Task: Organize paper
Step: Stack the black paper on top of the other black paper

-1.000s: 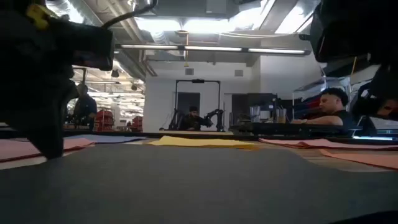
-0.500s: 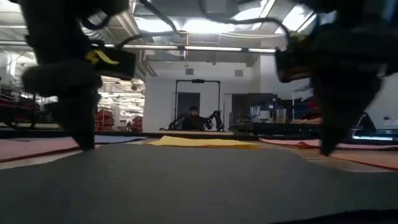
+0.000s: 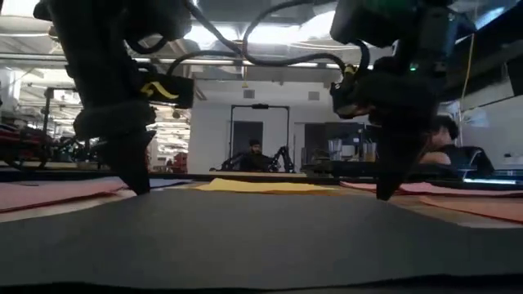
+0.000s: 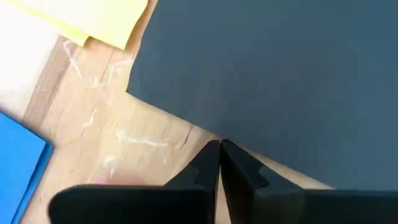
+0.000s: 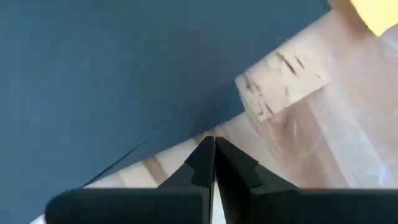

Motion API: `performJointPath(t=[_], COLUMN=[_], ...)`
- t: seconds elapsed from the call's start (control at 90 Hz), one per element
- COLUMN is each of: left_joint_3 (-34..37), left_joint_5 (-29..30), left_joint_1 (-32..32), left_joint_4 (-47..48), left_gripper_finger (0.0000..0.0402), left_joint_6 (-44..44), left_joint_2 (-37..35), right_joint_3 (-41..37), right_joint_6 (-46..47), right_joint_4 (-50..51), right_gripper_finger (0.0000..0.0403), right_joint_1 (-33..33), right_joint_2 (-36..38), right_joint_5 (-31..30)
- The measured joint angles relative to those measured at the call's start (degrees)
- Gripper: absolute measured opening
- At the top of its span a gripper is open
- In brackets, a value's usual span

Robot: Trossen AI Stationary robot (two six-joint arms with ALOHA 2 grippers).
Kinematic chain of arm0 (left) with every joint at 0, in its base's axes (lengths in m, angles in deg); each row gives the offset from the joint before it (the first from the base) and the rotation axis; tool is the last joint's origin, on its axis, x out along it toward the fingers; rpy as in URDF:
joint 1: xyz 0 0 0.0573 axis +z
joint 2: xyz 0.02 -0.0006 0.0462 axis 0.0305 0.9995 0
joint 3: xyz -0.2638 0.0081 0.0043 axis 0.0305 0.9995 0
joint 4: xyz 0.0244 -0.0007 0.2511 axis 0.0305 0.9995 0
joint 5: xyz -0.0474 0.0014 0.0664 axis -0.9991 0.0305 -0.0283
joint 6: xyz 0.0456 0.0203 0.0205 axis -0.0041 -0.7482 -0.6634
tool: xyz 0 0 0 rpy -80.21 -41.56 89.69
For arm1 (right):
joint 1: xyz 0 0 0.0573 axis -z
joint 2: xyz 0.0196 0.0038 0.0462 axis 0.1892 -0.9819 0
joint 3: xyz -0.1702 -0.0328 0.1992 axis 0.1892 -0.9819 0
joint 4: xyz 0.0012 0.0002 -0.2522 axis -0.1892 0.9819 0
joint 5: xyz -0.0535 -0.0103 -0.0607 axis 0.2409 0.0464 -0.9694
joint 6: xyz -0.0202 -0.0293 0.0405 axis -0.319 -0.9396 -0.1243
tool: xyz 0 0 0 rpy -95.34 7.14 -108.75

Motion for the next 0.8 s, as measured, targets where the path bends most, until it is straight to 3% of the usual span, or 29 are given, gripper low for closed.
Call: performJointPath(t=[0.8], left_joint_3=[-0.17], left_joint_5=[0.21], left_joint_1=[-0.68], left_joint_4=[-1.68], left_gripper_finger=[0.0000], left_joint_6=[-0.77], left_joint_2=[0.11], right_joint_3=[0.02], right_joint_6=[-4.46], right_joint_4=[-2.51], right_gripper_finger=[0.0000], right_joint_1=[3.05], right_joint_2=[-2.20], right_joint_5=[1.52])
